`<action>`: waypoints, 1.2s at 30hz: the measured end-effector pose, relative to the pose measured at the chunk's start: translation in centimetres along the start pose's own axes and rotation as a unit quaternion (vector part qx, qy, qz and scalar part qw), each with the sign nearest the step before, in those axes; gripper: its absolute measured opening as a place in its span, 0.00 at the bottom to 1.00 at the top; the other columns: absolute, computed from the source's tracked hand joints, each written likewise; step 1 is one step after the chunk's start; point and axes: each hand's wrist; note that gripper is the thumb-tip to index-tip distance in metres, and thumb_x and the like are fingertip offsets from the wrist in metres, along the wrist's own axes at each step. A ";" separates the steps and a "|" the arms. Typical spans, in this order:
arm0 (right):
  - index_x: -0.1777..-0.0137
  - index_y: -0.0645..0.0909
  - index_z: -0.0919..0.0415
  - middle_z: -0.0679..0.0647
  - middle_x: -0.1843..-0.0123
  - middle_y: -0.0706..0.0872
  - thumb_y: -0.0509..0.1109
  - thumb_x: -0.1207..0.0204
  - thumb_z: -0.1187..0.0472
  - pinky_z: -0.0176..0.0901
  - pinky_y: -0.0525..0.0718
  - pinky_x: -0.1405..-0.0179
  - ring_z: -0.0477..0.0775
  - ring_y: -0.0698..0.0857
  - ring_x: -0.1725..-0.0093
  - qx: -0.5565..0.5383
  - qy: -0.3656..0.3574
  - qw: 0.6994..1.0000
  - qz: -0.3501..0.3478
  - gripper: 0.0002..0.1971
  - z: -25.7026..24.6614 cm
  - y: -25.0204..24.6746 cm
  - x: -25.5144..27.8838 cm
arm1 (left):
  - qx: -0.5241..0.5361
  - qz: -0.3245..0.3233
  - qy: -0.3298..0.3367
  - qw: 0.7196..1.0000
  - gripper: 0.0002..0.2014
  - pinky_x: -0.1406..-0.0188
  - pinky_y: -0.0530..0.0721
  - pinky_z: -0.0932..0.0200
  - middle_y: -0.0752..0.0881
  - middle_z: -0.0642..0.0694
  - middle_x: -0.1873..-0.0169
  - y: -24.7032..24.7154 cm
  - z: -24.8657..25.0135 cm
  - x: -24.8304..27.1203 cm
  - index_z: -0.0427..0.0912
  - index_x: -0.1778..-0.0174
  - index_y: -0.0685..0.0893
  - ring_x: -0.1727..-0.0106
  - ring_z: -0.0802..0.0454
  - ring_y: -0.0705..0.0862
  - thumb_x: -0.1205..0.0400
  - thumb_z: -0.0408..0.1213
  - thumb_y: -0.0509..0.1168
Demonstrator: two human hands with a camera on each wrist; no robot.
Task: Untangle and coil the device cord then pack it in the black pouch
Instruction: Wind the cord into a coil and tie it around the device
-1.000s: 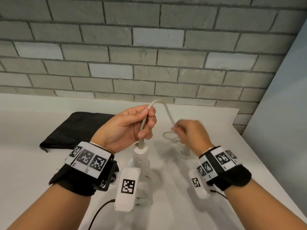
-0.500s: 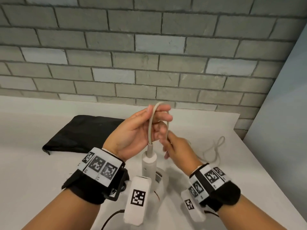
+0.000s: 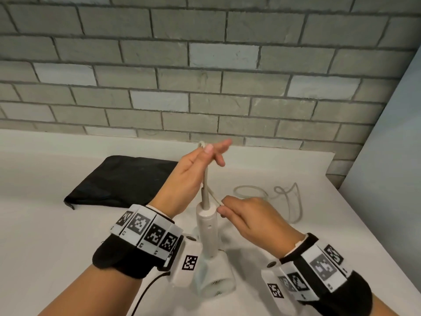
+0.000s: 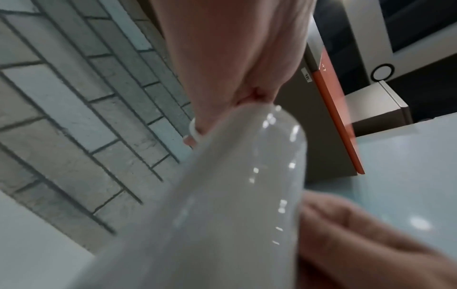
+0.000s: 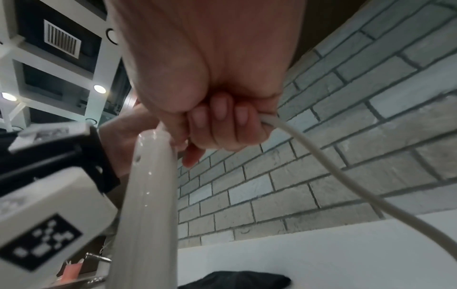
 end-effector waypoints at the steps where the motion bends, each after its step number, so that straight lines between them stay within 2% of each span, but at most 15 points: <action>1: 0.62 0.73 0.59 0.53 0.74 0.77 0.40 0.28 0.37 0.49 0.70 0.72 0.59 0.79 0.71 -0.005 -0.003 1.000 0.009 0.29 -0.2 -0.5 0.0 | 0.012 -0.018 -0.001 1.000 0.13 0.21 0.63 0.49 0.81 0.53 0.32 -0.1 0.1 0.0 0.49 0.58 0.81 0.28 0.59 0.75 0.21 0.51 0.54; 4: 0.65 0.73 0.56 0.48 0.76 0.76 0.49 0.25 0.40 0.50 0.75 0.71 0.52 0.77 0.74 -0.055 -0.019 0.998 0.032 0.23 -1.0 -2.1 0.0 | -0.002 -0.078 -0.008 0.997 0.15 0.24 0.68 0.53 0.80 0.49 0.32 -0.3 0.6 -0.1 0.47 0.40 0.77 0.29 0.56 0.76 0.21 0.44 0.59; 7: 0.66 0.74 0.54 0.44 0.78 0.71 0.63 0.24 0.48 0.36 0.69 0.74 0.45 0.70 0.77 -0.160 -0.036 0.985 0.049 0.12 -1.5 -3.7 0.3 | -0.082 -0.090 -0.023 0.992 0.18 0.28 0.72 0.55 0.86 0.49 0.40 -0.5 1.1 -0.2 0.45 0.36 0.76 0.36 0.58 0.82 0.18 0.45 0.51; 9: 0.64 0.78 0.58 0.47 0.77 0.73 0.67 0.25 0.56 0.33 0.68 0.73 0.43 0.70 0.76 -0.232 -0.037 0.970 0.067 0.09 -1.7 -4.7 0.5 | -0.104 -0.095 -0.027 0.990 0.21 0.40 0.79 0.61 0.91 0.48 0.55 -0.5 1.5 -0.1 0.41 0.38 0.77 0.49 0.55 0.88 0.17 0.48 0.48; 11: 0.62 0.81 0.58 0.48 0.74 0.79 0.69 0.26 0.62 0.29 0.70 0.71 0.41 0.74 0.74 -0.278 -0.040 0.953 0.115 0.04 -1.9 -5.5 0.3 | -0.107 -0.105 -0.031 0.988 0.23 0.61 0.82 0.64 0.88 0.48 0.73 -0.4 1.7 0.0 0.39 0.47 0.81 0.69 0.50 0.86 0.17 0.50 0.46; 13: 0.63 0.83 0.54 0.54 0.70 0.82 0.71 0.28 0.59 0.37 0.72 0.72 0.50 0.75 0.72 -0.287 -0.021 0.938 0.195 0.03 -1.6 -5.8 -0.3 | -0.078 -0.121 -0.040 0.989 0.25 0.74 0.80 0.55 0.83 0.48 0.82 -0.1 1.8 0.2 0.42 0.56 0.84 0.82 0.51 0.78 0.18 0.54 0.46; 16: 0.68 0.81 0.60 0.60 0.75 0.75 0.76 0.34 0.54 0.37 0.69 0.73 0.50 0.69 0.74 -0.269 0.034 0.914 0.301 0.10 -0.7 -5.8 -1.4 | -0.031 -0.152 -0.035 0.987 0.32 0.65 0.81 0.38 0.78 0.49 0.87 0.8 1.8 0.6 0.42 0.59 0.85 0.86 0.52 0.70 0.22 0.63 0.43; 17: 0.69 0.81 0.64 0.63 0.75 0.74 0.76 0.35 0.53 0.36 0.68 0.73 0.49 0.68 0.74 -0.261 0.049 0.910 0.319 0.14 -0.5 -5.8 -1.8 | -0.015 -0.160 -0.042 0.986 0.34 0.62 0.81 0.39 0.77 0.49 0.87 1.2 1.8 0.7 0.42 0.59 0.85 0.85 0.51 0.68 0.23 0.64 0.40; 20: 0.67 0.80 0.67 0.66 0.73 0.77 0.74 0.32 0.53 0.40 0.70 0.72 0.54 0.70 0.73 -0.239 0.061 0.911 0.332 0.15 0.2 -5.5 -3.0 | 0.124 -0.184 -0.092 0.971 0.32 0.69 0.73 0.54 0.78 0.49 0.83 1.7 1.4 0.6 0.41 0.56 0.82 0.85 0.55 0.65 0.19 0.58 0.37; 22: 0.63 0.82 0.62 0.59 0.68 0.83 0.69 0.27 0.54 0.42 0.76 0.66 0.51 0.78 0.68 -0.218 0.063 0.920 0.319 0.11 0.5 -4.9 -3.8 | 0.188 -0.185 -0.096 0.960 0.27 0.73 0.73 0.65 0.84 0.47 0.76 1.7 1.4 0.6 0.39 0.55 0.81 0.85 0.58 0.68 0.18 0.52 0.41; 25: 0.53 0.84 0.56 0.45 0.59 0.86 0.64 0.24 0.60 0.35 0.81 0.57 0.40 0.84 0.58 -0.289 0.076 0.922 0.246 0.07 0.9 -3.3 -4.3 | 0.213 -0.175 -0.076 0.958 0.22 0.75 0.75 0.70 0.90 0.45 0.65 1.6 1.2 0.6 0.39 0.53 0.81 0.84 0.59 0.72 0.17 0.48 0.44; 27: 0.48 0.84 0.56 0.47 0.56 0.88 0.63 0.24 0.63 0.33 0.81 0.55 0.37 0.85 0.56 -0.285 0.085 0.939 0.173 0.10 1.0 -1.9 -4.3 | 0.224 -0.165 -0.067 0.958 0.21 0.75 0.75 0.71 0.90 0.46 0.66 1.5 1.1 0.6 0.39 0.50 0.81 0.85 0.61 0.70 0.19 0.46 0.46; 31: 0.36 0.77 0.47 0.60 0.48 0.89 0.56 0.21 0.51 0.49 0.82 0.49 0.58 0.86 0.48 -0.169 0.087 0.980 0.060 0.16 1.4 1.0 -3.7 | 0.223 -0.115 -0.076 0.965 0.19 0.67 0.76 0.70 0.89 0.50 0.70 1.1 0.6 0.6 0.45 0.35 0.75 0.84 0.62 0.71 0.18 0.46 0.50; 34: 0.51 0.79 0.49 0.54 0.64 0.87 0.56 0.21 0.48 0.52 0.80 0.59 0.52 0.85 0.63 -0.157 0.062 0.985 0.021 0.11 1.3 1.9 -2.5 | 0.238 -0.054 -0.073 0.967 0.20 0.64 0.83 0.68 0.91 0.49 0.54 0.7 0.7 0.4 0.46 0.31 0.72 0.73 0.59 0.83 0.20 0.43 0.53; 36: 0.59 0.74 0.53 0.46 0.72 0.77 0.57 0.20 0.50 0.46 0.74 0.66 0.46 0.76 0.72 -0.156 0.043 0.987 0.007 0.11 1.3 2.0 -1.3 | 0.253 -0.021 -0.076 0.964 0.20 0.52 0.87 0.63 0.87 0.50 0.41 0.4 0.5 0.1 0.48 0.32 0.73 0.53 0.51 0.90 0.21 0.44 0.55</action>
Point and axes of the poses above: each hand's wrist, its own x-axis away from the middle knuckle, its own y-axis out of the palm, z = x × y
